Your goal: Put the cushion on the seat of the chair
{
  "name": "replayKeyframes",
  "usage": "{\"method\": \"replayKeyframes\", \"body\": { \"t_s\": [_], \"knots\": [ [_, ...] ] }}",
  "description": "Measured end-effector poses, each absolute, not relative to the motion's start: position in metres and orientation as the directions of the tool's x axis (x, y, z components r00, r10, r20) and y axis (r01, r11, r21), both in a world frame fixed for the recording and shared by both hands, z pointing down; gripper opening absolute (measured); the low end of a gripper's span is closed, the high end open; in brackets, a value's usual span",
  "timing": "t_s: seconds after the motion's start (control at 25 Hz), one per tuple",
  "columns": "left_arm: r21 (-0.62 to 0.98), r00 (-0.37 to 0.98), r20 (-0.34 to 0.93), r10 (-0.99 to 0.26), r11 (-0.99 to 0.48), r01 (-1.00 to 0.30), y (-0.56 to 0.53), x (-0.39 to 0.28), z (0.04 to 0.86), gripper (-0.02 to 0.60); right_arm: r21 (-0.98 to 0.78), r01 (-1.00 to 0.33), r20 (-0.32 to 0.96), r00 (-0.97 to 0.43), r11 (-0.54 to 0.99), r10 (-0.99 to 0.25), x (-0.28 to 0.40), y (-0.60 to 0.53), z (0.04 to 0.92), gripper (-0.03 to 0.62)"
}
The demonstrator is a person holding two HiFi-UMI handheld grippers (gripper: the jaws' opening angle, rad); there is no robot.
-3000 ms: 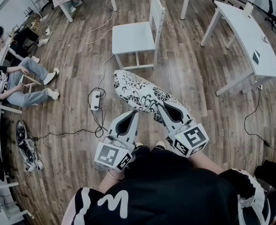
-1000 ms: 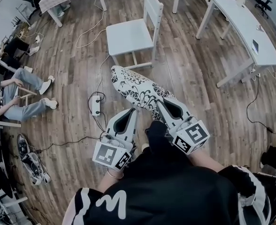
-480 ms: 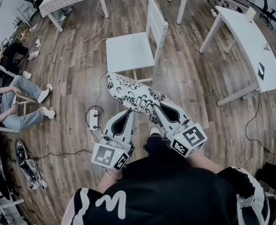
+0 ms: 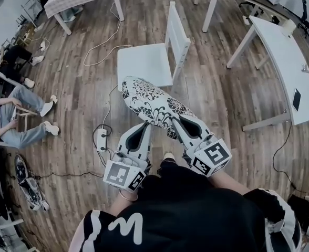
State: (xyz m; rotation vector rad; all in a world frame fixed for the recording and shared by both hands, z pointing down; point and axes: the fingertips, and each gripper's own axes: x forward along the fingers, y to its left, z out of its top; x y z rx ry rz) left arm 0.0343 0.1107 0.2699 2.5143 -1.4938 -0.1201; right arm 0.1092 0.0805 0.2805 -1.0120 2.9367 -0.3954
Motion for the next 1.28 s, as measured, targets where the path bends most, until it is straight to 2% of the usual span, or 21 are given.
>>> {"method": "replayKeyframes", "body": {
  "t_s": [0.8,1.28],
  "knots": [
    [0.249,0.428,0.093,-0.899,-0.395,-0.884,0.086,0.025,0.279,0.003,-0.294,-0.563,0.11,-0.822,0.772,-0.558,0.1,0.044,0.298,0.04],
    [0.24,0.415,0.084,-0.906,-0.386,-0.891,0.062,0.012,0.286,0.003,-0.285,-0.559,0.101,-0.825,0.779,-0.555,0.088,0.02,0.303,0.04]
  ]
}}
